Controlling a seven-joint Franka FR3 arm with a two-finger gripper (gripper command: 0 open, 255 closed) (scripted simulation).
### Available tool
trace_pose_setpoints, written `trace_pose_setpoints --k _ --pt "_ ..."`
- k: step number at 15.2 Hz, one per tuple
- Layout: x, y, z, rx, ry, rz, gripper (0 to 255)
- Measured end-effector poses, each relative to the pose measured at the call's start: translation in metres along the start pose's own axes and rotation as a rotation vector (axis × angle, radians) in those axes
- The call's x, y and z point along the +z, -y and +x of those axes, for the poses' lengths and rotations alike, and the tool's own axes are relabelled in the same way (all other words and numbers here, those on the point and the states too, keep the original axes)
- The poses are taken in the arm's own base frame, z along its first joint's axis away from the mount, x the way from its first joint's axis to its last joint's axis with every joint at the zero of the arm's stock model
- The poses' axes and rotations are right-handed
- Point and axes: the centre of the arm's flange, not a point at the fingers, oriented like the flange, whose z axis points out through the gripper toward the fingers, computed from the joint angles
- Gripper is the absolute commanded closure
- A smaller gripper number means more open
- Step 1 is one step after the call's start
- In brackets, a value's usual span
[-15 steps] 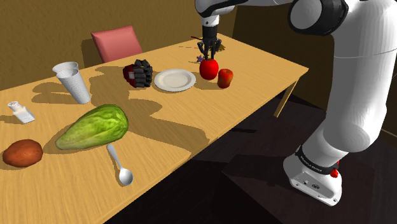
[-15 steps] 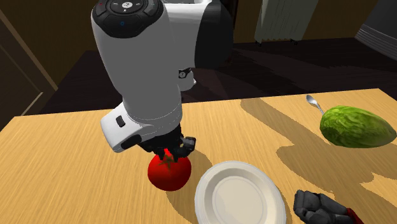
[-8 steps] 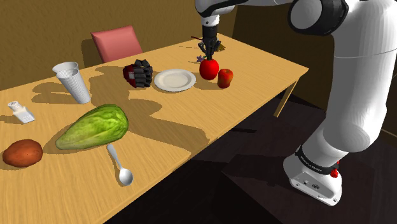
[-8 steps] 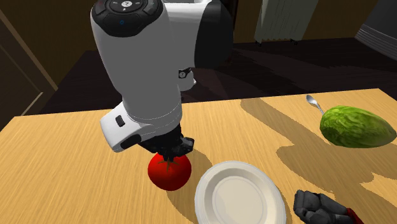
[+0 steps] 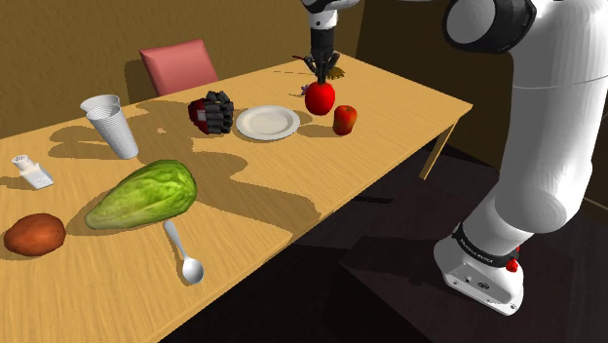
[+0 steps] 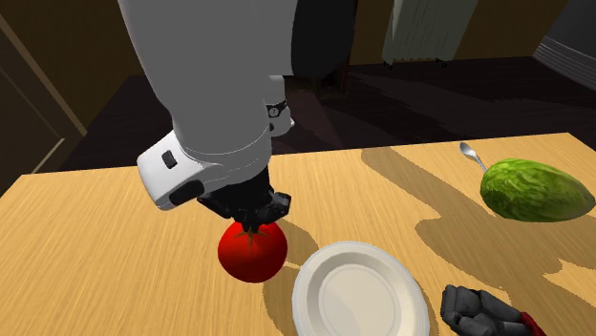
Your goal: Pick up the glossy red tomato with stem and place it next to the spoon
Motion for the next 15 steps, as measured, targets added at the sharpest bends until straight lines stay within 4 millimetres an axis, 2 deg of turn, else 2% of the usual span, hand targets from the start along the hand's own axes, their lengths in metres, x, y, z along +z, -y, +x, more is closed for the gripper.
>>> trace_pose_setpoints --k 10,12,15 --pt "-0.05 -0.001 -0.004 0.0 0.0 0.0 255" --pt "-0.057 0.01 -0.016 0.0 0.0 0.0 255" --pt "-0.062 0.034 -0.045 -0.001 0.0 0.0 255"
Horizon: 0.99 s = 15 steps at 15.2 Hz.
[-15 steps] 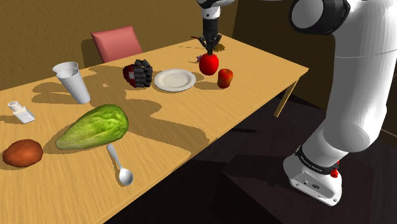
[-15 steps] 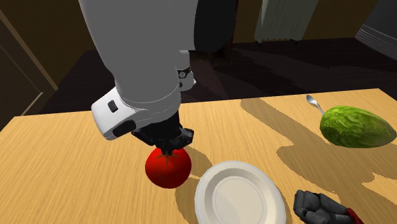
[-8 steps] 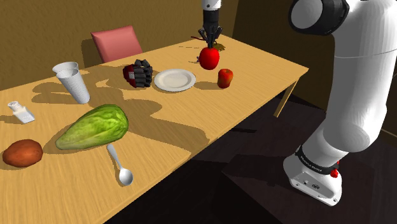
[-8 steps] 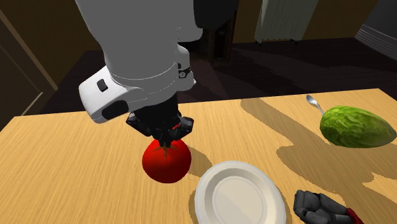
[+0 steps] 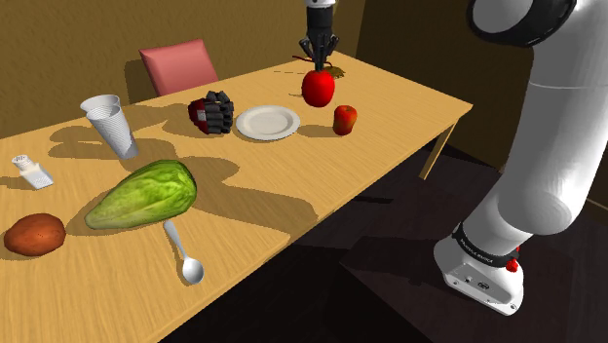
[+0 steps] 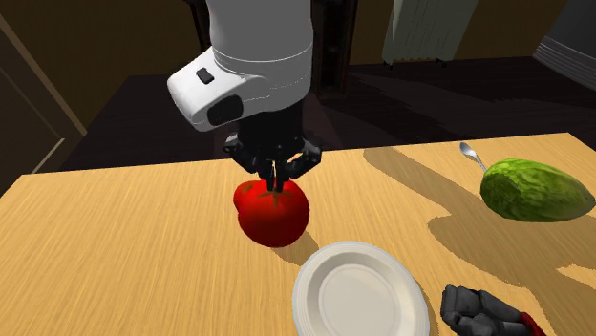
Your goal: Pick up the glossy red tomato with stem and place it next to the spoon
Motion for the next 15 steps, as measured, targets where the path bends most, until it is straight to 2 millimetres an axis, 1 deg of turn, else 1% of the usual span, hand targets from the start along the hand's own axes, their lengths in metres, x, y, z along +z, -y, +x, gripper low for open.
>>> trace_pose_setpoints --k 4,5,7,9,11,15 --pt "-0.009 0.033 -0.038 0.0 0.0 0.0 255" --pt "-0.009 0.044 -0.047 0.0 0.0 0.0 255" --pt "-0.013 0.059 -0.064 0.0 0.001 -0.001 255" --pt "-0.02 0.078 -0.087 -0.001 0.0 0.0 255" --pt "-0.02 0.098 -0.106 -0.001 0.001 0.0 255" --pt "-0.025 0.128 -0.148 0.0 0.0 0.0 255"
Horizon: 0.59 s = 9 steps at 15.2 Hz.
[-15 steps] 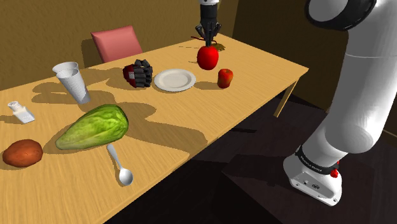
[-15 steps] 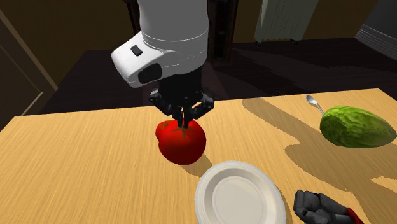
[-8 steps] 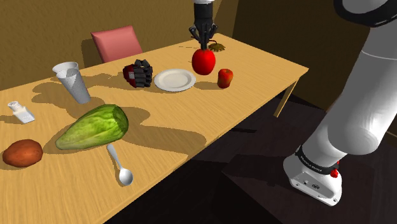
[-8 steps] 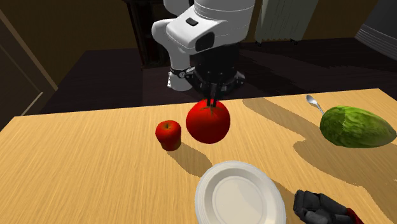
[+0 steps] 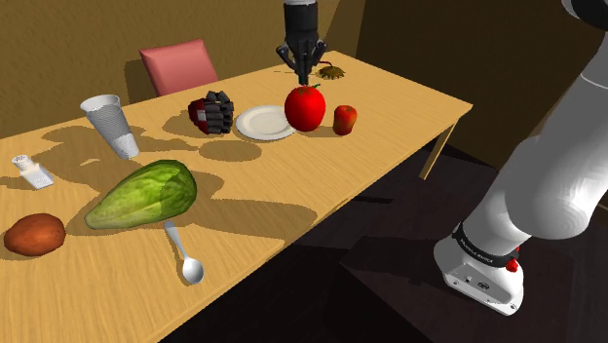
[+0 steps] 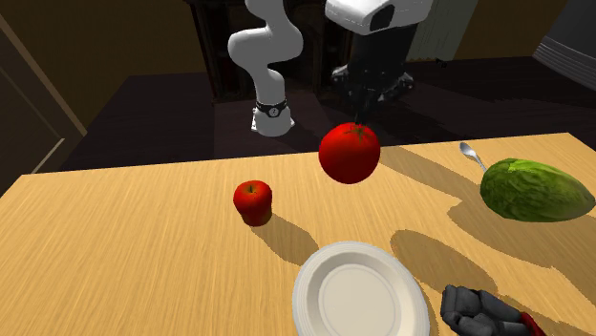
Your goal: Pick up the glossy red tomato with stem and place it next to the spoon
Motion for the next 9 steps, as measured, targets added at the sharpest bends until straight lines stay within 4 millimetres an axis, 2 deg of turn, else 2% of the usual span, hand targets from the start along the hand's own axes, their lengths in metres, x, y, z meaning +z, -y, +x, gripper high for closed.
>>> trace_pose_setpoints --k 1,2,4,7,9 --pt "-0.005 0.011 -0.009 0.0 -0.001 0.0 255" --pt "-0.005 0.011 -0.009 -0.001 -0.001 0.001 0" --pt "0.001 0.017 -0.013 0.027 -0.014 -0.023 0" --pt "0.029 0.047 -0.025 0.237 -0.082 -0.133 0" --pt "0.038 0.051 -0.026 0.283 -0.1 -0.15 0"
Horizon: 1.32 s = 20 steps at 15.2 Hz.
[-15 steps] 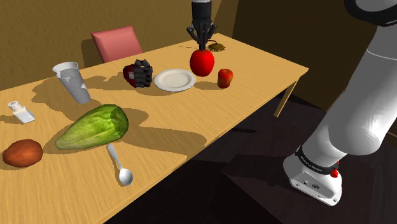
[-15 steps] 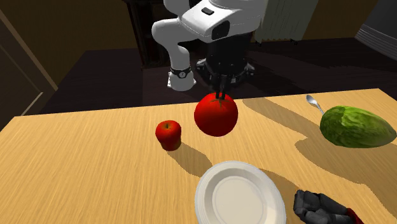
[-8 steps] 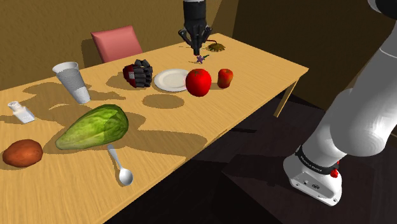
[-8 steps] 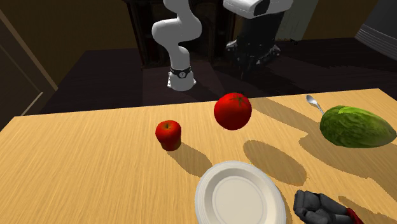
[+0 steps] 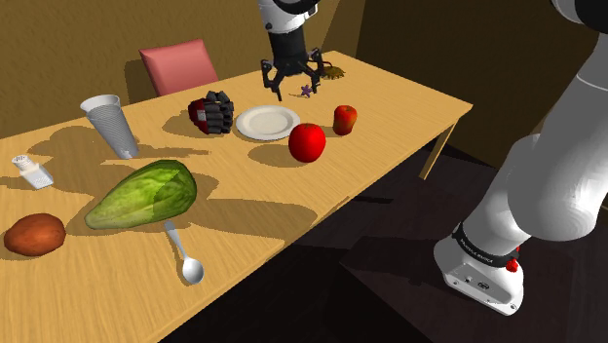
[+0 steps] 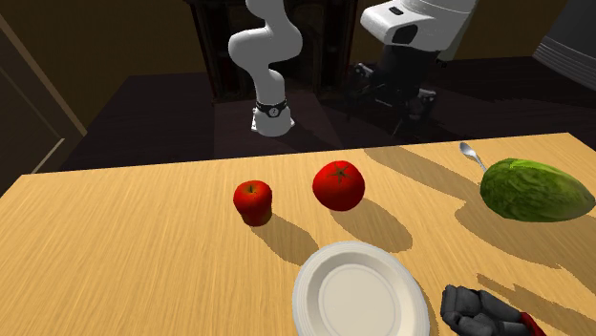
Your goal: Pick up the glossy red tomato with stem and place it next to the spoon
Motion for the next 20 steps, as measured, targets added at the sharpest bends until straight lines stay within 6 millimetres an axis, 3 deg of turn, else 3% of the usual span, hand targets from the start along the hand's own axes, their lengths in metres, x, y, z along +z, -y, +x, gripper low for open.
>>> trace_pose_setpoints --k 6,12,13,20 --pt "0.032 0.002 -0.001 0.017 -0.006 -0.006 0" --pt "0.035 0.001 0.0 0.017 -0.006 -0.005 0" --pt "0.035 0.001 0.0 0.017 -0.006 -0.005 255" --pt "0.035 0.001 0.0 0.017 -0.006 -0.005 255"
